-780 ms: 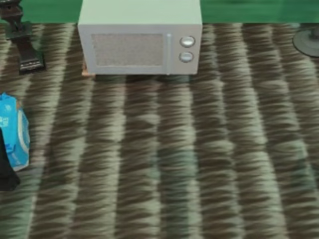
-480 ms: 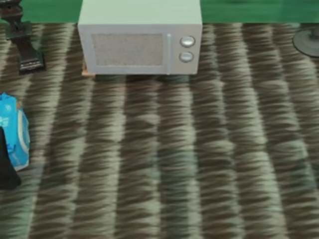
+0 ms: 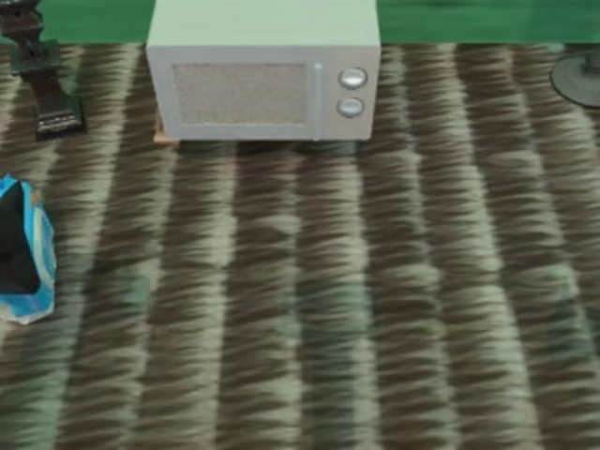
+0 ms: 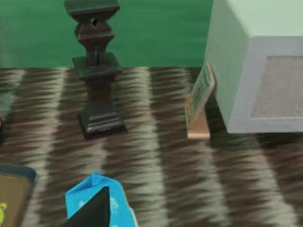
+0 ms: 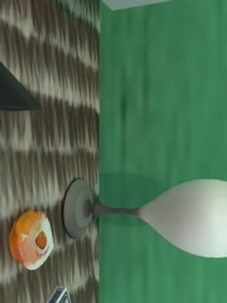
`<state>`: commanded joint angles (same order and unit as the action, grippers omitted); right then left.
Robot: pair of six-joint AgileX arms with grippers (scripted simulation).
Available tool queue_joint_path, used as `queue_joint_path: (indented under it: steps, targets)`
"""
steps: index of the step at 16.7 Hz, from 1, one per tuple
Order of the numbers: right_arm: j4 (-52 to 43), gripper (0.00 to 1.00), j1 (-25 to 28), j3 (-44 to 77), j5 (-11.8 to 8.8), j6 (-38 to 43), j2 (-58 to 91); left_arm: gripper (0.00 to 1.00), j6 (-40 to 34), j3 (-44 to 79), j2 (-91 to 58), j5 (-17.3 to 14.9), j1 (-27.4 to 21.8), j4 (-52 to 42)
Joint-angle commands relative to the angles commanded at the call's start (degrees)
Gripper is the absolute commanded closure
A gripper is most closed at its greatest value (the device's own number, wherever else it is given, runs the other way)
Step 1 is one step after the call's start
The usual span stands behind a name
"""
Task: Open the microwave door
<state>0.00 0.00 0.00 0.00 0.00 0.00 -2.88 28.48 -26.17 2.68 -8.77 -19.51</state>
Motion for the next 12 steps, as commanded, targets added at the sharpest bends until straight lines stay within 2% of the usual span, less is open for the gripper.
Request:
queue_joint_path:
  steps: [12]
  targets:
    - [0.0, 0.0, 0.0, 0.0, 0.0, 0.0, 0.0, 0.0, -18.96, 74.54, -58.91, 6.81, -18.15, -28.82]
